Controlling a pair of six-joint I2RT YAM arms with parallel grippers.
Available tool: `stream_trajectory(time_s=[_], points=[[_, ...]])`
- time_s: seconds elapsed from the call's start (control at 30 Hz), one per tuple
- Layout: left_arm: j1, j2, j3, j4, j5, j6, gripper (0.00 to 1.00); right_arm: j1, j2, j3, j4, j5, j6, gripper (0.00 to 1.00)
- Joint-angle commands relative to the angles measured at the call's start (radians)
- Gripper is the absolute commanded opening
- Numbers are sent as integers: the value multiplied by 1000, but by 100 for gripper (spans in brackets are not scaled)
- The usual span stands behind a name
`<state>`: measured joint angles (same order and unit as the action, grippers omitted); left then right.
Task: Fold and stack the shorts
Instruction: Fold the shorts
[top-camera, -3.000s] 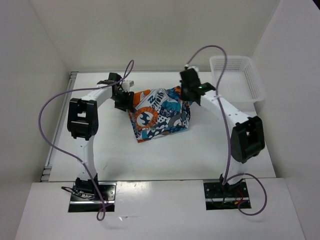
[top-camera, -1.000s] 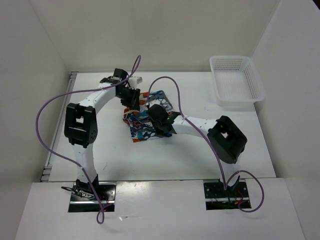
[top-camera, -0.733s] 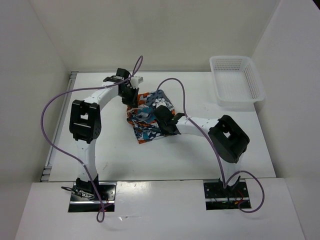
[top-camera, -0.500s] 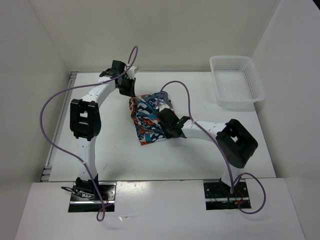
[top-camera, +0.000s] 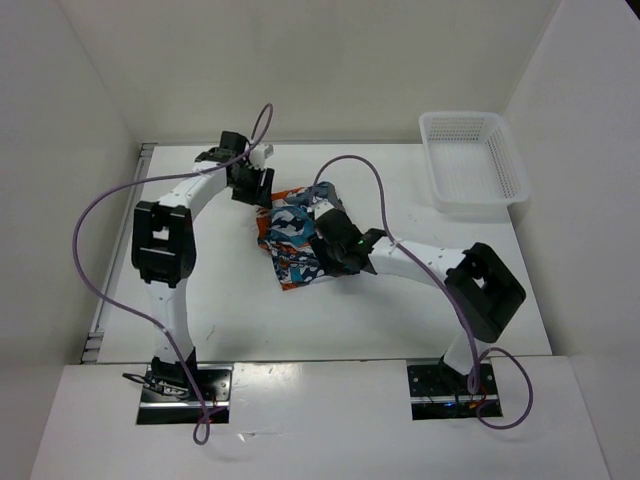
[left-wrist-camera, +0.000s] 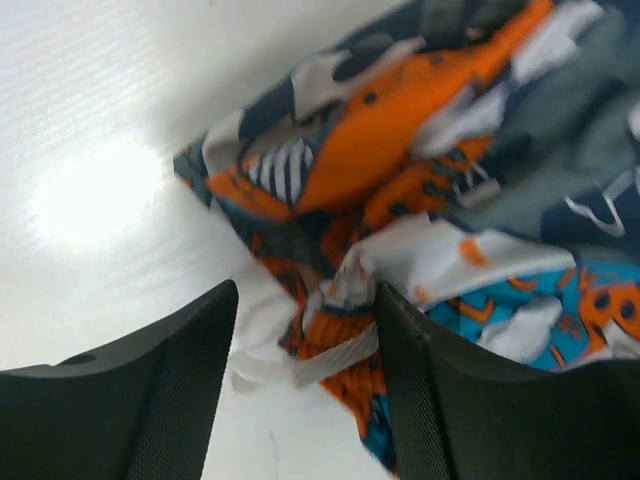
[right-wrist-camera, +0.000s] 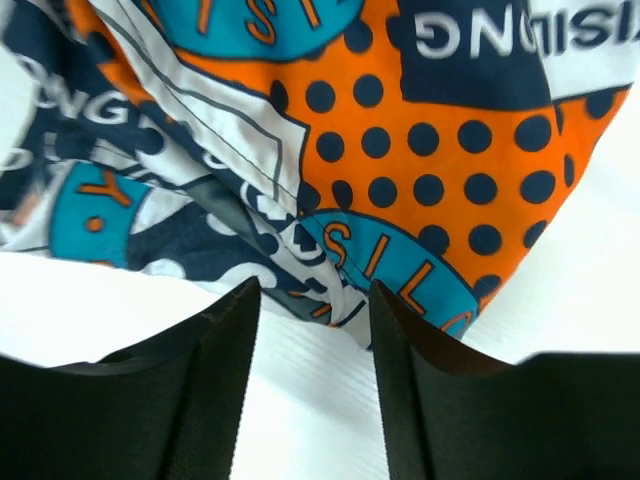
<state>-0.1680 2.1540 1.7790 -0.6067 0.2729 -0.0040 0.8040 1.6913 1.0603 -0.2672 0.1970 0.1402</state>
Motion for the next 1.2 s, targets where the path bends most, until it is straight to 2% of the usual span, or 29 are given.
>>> stream_trajectory(time_s=[0.0, 0.03, 0.17, 0.3, 0.4, 0.63, 1.0, 1.17], points=[[2, -215, -65, 61, 0, 4, 67, 0, -111, 52, 31, -10, 13, 54], [2, -262, -81, 61, 0, 4, 67, 0, -122, 52, 43, -21, 34, 54], [2, -273, -90, -22, 0, 4, 67, -26, -143, 20, 66, -53, 94, 55], [2, -304, -176, -11, 0, 4, 67, -78, -153, 0, 66, -67, 142, 56], [2, -313, -219, -56, 115, 4, 65, -126, -153, -23, 66, -67, 180, 56], [-67, -293, -291, -88, 218, 4, 63, -190, -153, -74, 75, -88, 233, 56], [-113, -177, -291, -70, 131, 4, 63, -218, -163, -129, 57, -14, 301, 58], [-113, -198, -340, -22, 94, 4, 60, -218, -176, -151, 57, -14, 311, 58]])
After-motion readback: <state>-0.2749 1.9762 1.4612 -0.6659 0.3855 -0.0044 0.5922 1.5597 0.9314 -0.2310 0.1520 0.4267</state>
